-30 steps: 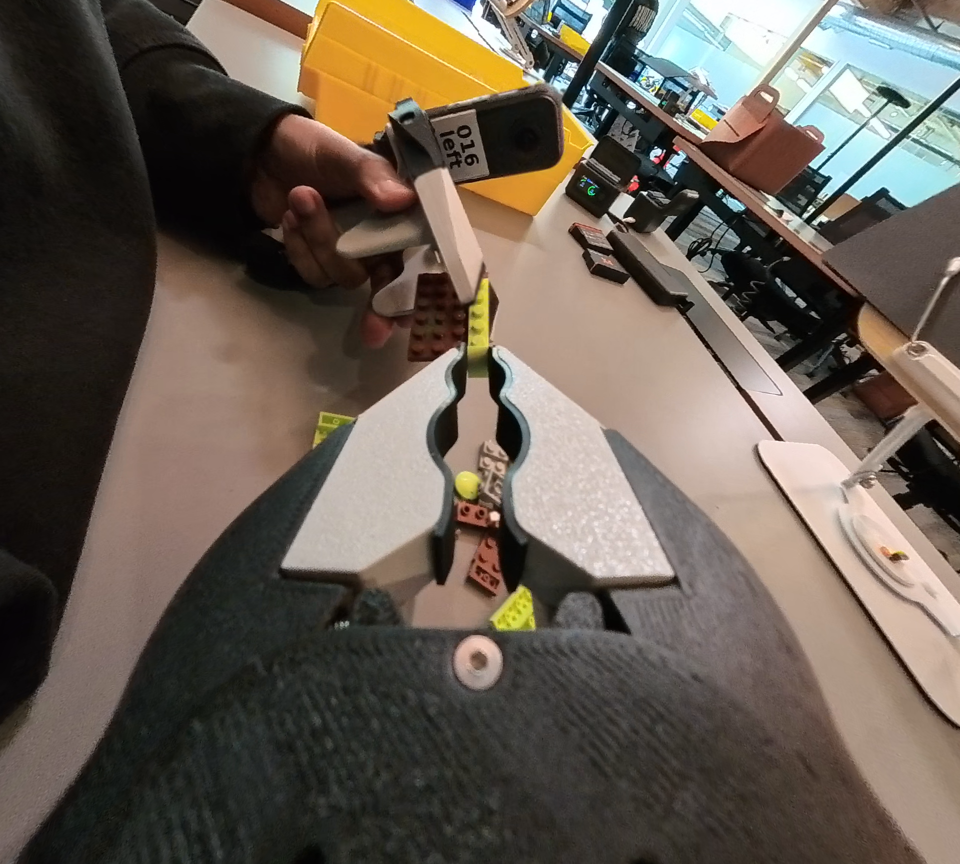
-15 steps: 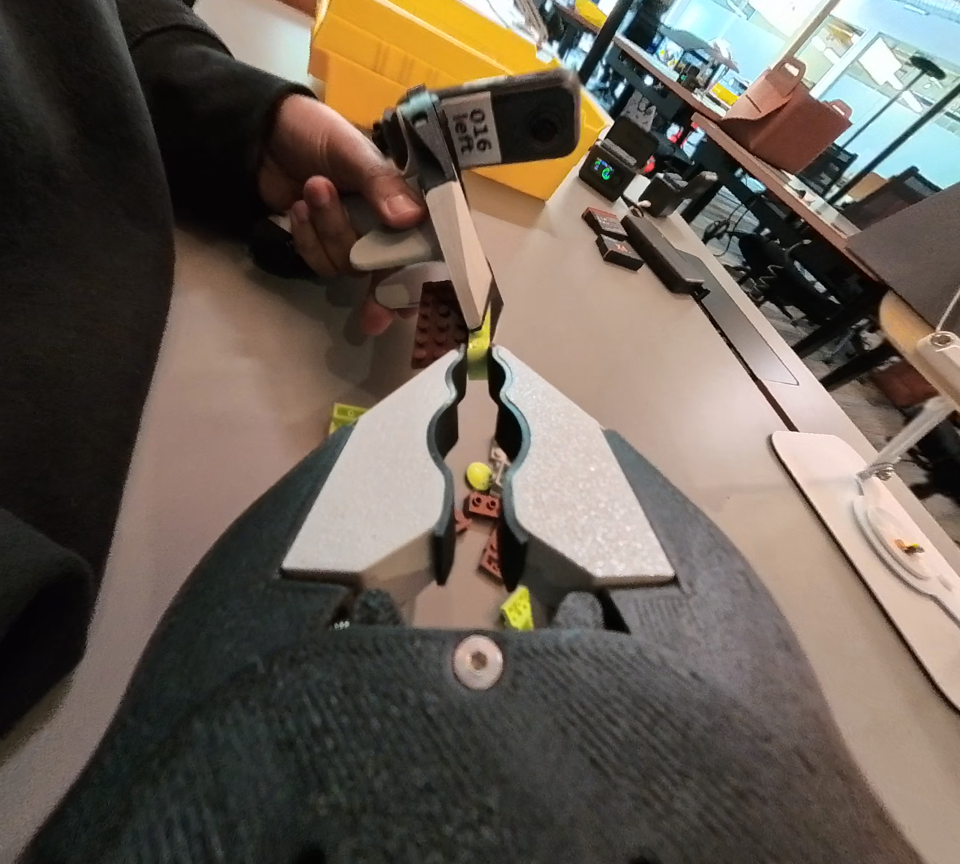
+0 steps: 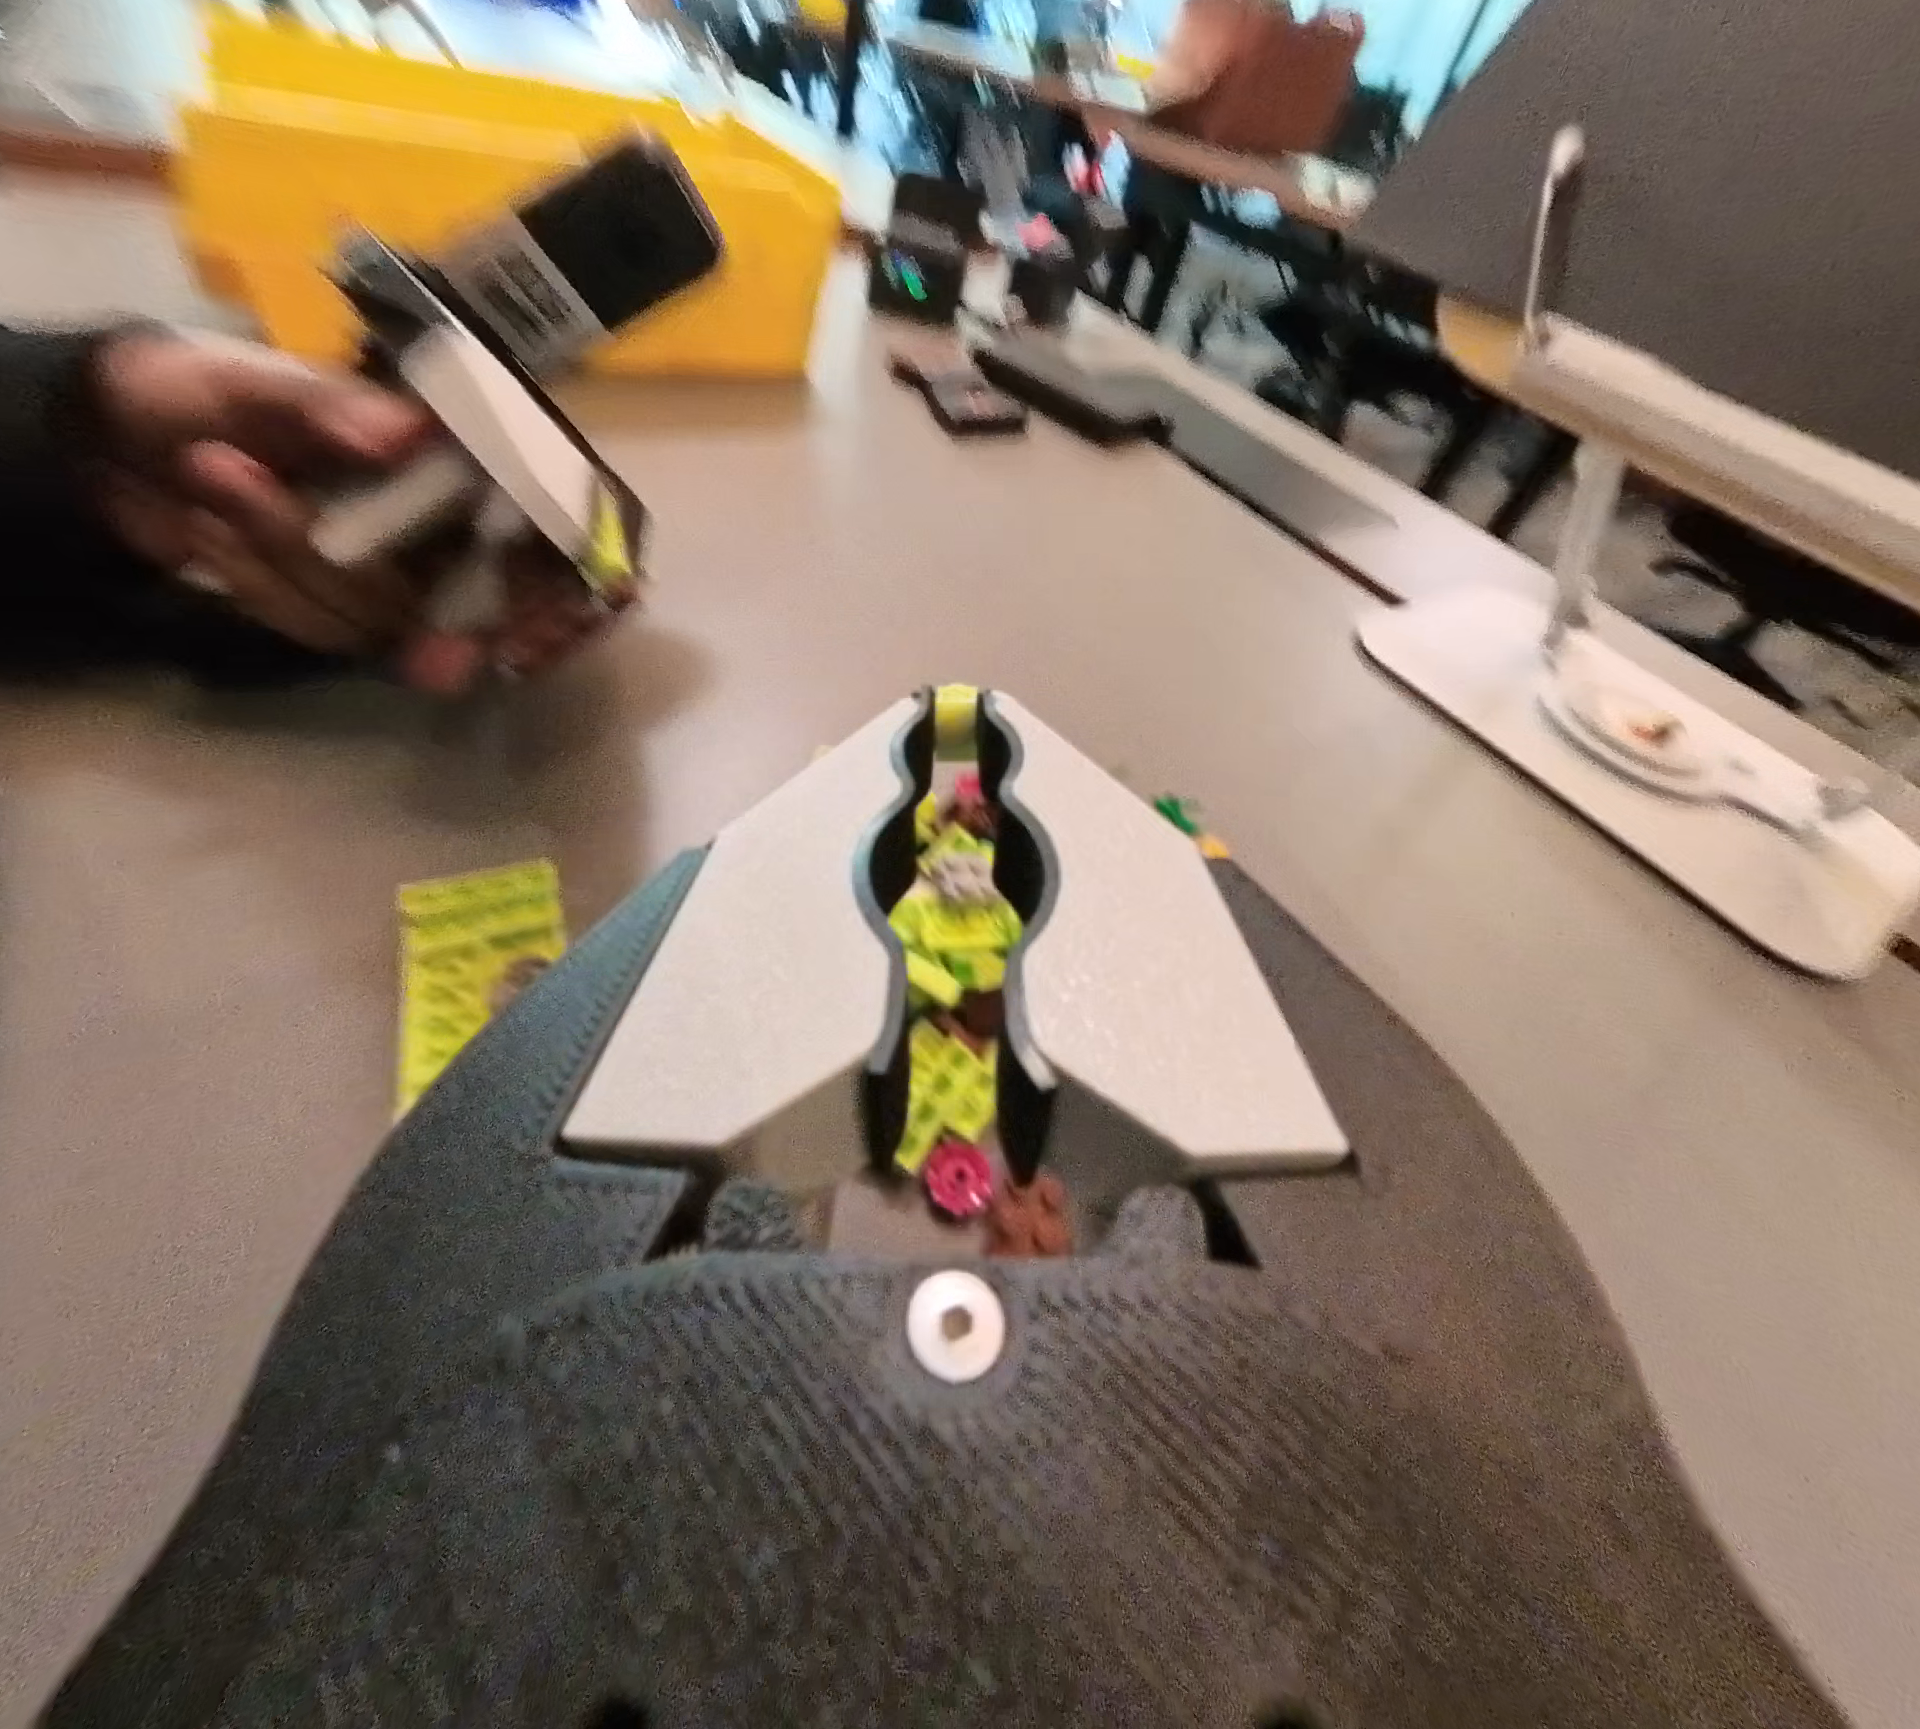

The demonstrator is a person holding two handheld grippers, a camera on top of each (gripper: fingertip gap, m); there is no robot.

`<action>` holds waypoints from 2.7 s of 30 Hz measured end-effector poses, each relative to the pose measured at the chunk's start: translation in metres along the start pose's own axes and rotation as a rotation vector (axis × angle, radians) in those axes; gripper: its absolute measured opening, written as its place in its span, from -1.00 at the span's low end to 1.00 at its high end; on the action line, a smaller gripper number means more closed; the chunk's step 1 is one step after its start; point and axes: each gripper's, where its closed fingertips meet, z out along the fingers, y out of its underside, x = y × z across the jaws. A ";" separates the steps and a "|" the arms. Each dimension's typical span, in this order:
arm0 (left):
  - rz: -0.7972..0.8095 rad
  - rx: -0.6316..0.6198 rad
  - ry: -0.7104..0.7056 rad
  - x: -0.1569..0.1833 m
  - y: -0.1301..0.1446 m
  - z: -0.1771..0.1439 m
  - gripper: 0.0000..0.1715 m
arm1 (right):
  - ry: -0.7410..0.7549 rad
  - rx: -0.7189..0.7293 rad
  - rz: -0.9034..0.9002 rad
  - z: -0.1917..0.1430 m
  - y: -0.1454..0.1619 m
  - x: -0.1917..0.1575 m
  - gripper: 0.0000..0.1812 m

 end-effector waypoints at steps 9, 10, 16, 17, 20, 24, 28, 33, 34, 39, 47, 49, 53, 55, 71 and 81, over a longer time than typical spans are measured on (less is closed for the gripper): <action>-0.045 0.044 0.016 -0.002 -0.008 -0.003 -0.96 | 0.079 -0.282 0.016 0.013 0.053 0.014 -0.91; -0.040 0.039 0.010 -0.003 -0.007 -0.003 -0.96 | 0.083 -0.275 0.023 0.013 0.052 0.016 -0.85; -0.033 0.027 -0.011 -0.005 -0.005 -0.001 -0.97 | 0.058 -0.214 0.014 0.014 0.041 0.011 -0.71; -0.036 0.031 -0.013 -0.006 -0.005 -0.002 -0.97 | 0.030 -0.167 -0.004 0.014 0.032 0.004 -0.70; -0.043 0.035 -0.017 -0.007 -0.006 -0.002 -0.97 | -0.098 -0.006 -0.063 0.013 0.001 -0.027 -0.68; -0.036 0.027 -0.017 -0.006 -0.005 -0.001 -0.96 | -0.226 0.055 -0.023 0.017 -0.010 -0.057 -0.66; -0.014 -0.005 -0.024 -0.006 0.000 0.002 -0.97 | -0.322 -0.023 0.085 0.026 0.001 -0.072 -0.58; -0.006 -0.038 -0.016 -0.004 0.006 0.006 -0.84 | -0.285 -0.046 0.077 0.027 0.004 -0.066 -0.90; -0.012 -0.033 -0.015 -0.004 0.006 0.006 -0.70 | -0.283 -0.044 0.091 0.026 0.004 -0.065 -0.93; 0.033 -0.029 -0.033 -0.003 0.005 0.008 -0.60 | -0.312 -0.012 0.248 0.023 -0.002 -0.059 -0.94; 0.100 0.035 -0.067 -0.004 -0.006 0.002 -0.99 | -0.417 0.035 0.564 0.018 -0.008 -0.052 -0.94; 0.107 0.034 -0.072 -0.005 -0.006 0.001 -1.00 | -0.454 0.022 0.642 0.018 -0.006 -0.053 -0.93; 0.071 0.029 -0.113 -0.013 -0.005 0.000 -1.00 | -0.401 0.032 0.620 0.018 -0.005 -0.044 -0.75; 0.065 0.023 -0.130 -0.015 -0.004 0.001 -1.00 | -0.324 0.048 0.513 0.018 -0.008 -0.038 -0.71; 0.103 -0.014 -0.189 -0.020 0.003 0.007 -1.00 | -0.095 -0.087 -0.039 0.026 0.000 -0.045 -0.94; 0.296 -0.062 -0.345 -0.028 0.005 0.006 -0.99 | -0.052 -0.189 -0.097 0.029 0.014 -0.044 -0.94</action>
